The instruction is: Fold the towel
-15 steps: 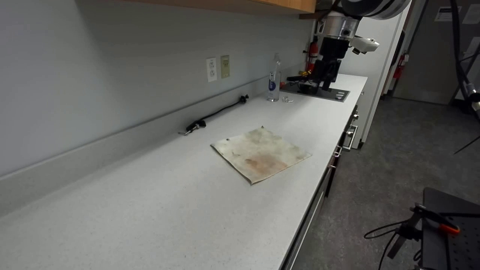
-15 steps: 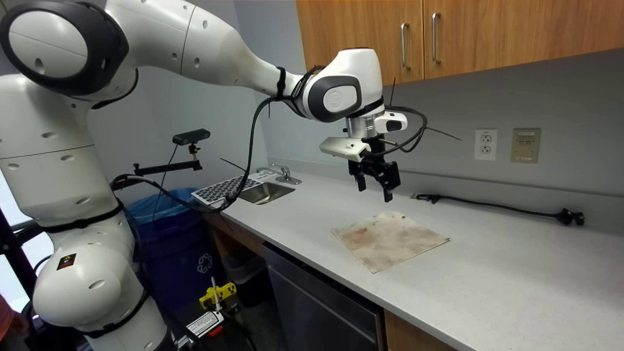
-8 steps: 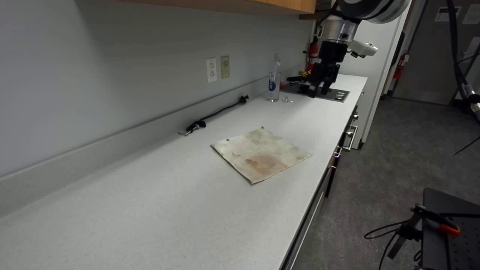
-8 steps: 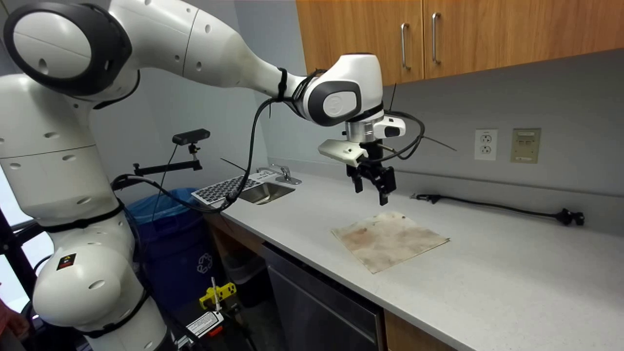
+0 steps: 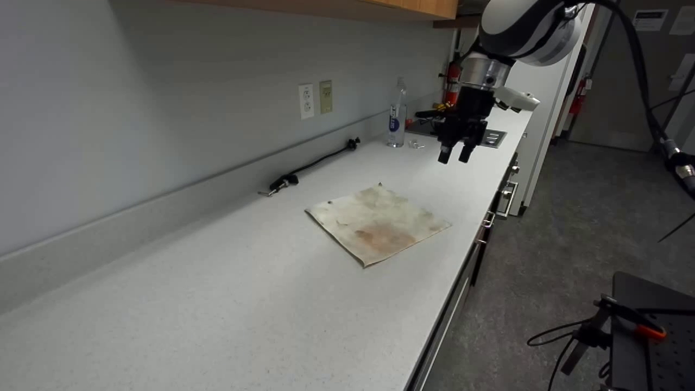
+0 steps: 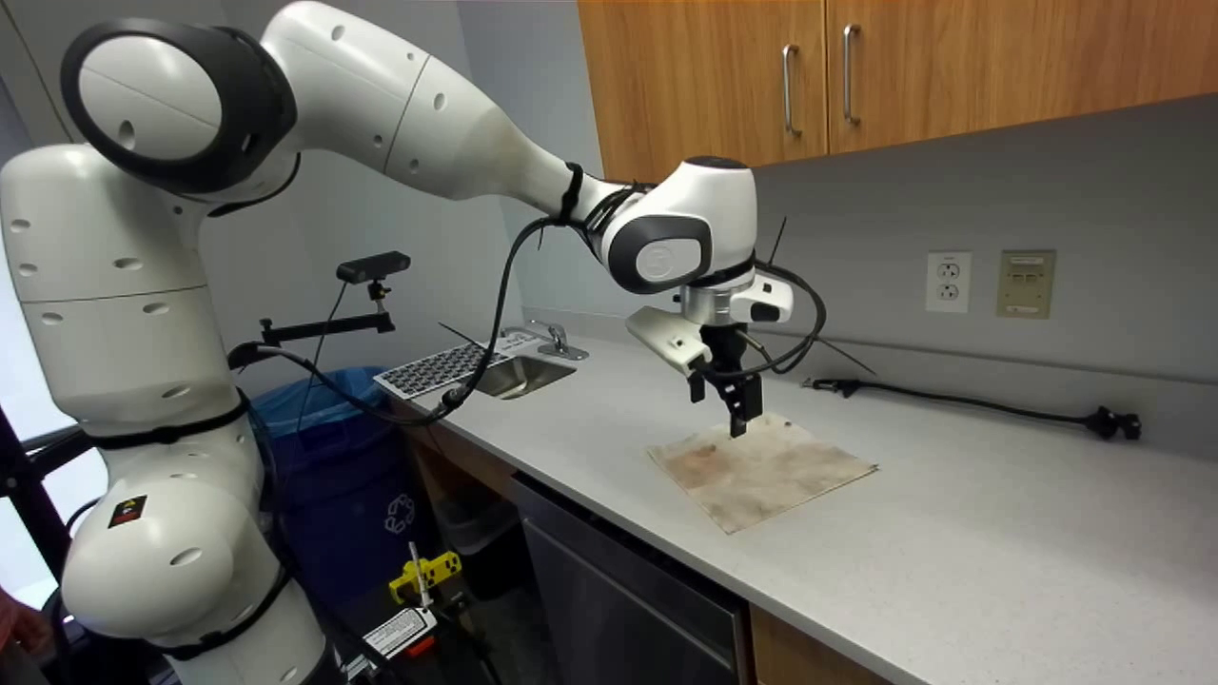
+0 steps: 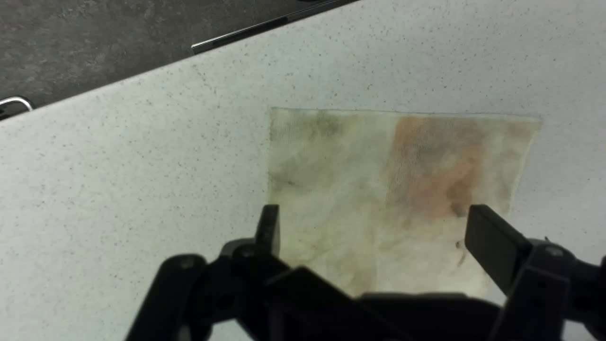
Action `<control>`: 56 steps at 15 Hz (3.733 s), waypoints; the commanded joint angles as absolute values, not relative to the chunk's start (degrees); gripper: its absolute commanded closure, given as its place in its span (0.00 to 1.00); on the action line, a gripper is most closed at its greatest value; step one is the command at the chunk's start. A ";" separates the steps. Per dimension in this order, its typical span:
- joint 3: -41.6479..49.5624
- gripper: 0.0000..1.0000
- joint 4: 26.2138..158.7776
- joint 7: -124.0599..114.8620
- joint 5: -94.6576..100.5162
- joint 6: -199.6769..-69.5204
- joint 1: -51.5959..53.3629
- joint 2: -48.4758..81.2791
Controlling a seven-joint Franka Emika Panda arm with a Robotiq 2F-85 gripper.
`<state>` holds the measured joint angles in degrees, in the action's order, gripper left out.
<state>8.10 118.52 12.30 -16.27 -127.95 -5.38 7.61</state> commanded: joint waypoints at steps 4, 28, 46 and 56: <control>6.93 0.00 119.77 13.29 -20.17 -129.53 -8.10 10.67; 4.82 0.00 111.95 6.96 -12.23 -131.21 -7.67 23.45; 2.87 0.00 110.16 6.06 -11.63 -134.61 -7.64 26.43; 4.64 0.00 109.24 -1.81 -7.79 -138.45 -5.65 32.19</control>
<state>3.55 110.63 1.80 -10.34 -137.77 -6.97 30.20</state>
